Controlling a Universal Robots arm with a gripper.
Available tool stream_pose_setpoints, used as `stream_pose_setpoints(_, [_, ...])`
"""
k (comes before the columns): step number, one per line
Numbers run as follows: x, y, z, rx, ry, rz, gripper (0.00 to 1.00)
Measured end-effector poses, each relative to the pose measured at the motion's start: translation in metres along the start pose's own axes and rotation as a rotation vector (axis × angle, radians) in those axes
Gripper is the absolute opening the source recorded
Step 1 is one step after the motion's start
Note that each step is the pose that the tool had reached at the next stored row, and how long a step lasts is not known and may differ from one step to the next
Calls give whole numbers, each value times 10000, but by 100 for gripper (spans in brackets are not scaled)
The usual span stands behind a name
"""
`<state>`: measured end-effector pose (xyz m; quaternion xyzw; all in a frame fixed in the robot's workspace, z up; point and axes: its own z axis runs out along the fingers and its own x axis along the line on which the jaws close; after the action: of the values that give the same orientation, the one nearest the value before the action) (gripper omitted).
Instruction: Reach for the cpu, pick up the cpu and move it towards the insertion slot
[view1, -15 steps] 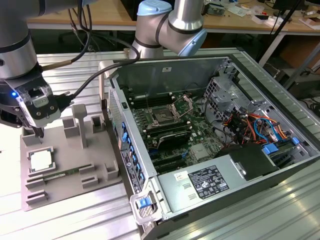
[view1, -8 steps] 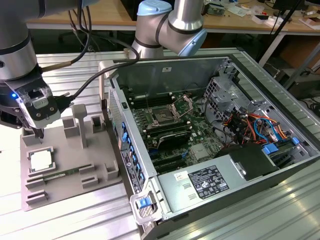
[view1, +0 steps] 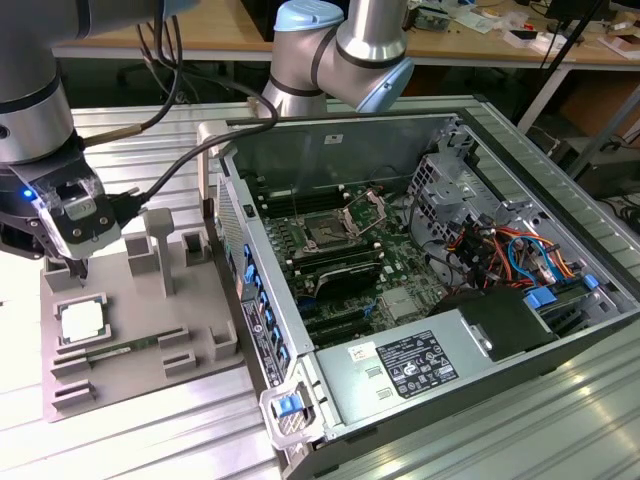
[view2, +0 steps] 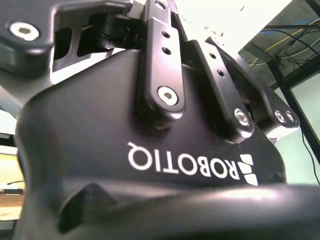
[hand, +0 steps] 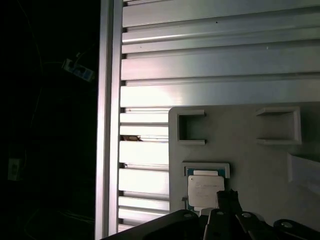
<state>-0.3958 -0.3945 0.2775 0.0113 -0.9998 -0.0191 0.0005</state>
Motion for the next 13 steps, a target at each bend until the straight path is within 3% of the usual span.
stream_pose_setpoints(13, [10, -5, 44, 0, 0, -3, 11])
